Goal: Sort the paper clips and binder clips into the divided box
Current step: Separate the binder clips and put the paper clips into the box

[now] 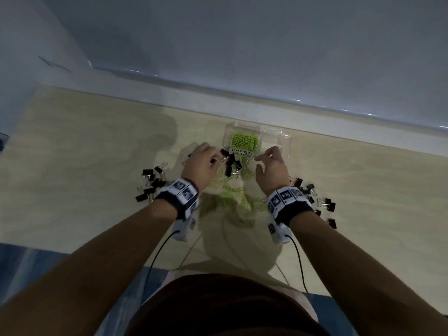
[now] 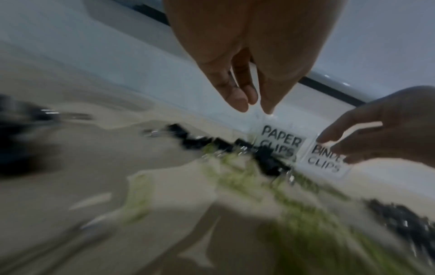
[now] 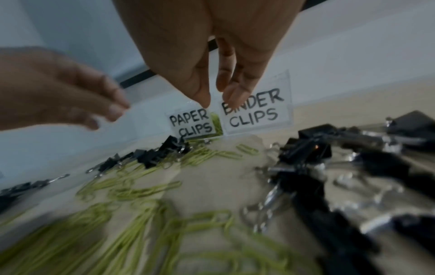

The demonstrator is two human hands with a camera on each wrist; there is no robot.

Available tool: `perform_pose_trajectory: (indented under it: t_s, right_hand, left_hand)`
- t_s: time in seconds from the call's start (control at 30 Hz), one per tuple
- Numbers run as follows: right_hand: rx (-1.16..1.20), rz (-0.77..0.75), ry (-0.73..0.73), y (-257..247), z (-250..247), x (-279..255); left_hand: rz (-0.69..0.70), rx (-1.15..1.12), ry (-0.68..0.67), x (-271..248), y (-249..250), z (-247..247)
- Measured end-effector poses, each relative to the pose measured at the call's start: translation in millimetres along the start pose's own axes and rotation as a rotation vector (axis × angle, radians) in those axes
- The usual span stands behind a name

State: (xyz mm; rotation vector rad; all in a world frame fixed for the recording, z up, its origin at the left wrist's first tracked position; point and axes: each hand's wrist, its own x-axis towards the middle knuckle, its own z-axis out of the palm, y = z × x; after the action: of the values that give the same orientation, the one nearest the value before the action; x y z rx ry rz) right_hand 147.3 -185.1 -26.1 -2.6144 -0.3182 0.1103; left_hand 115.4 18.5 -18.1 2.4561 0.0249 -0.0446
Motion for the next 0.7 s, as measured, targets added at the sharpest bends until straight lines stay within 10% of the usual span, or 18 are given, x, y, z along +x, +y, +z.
perform_pose_trajectory:
  t_s: [0.27,0.57,0.7]
  right_hand:
    - [-0.154,0.109,-0.205,-2,13,-22]
    - [-0.152,-0.213,-0.381,-9,29,-72]
    - [-0.019,-0.086,-0.224,13,12,-89]
  left_hand:
    - [-0.270,0.292,-0.212,-75,-48,9]
    - [-0.113,0.085,-0.378,-76,-6,34]
    - [-0.101,0.149,-0.363,-81,-7,26]
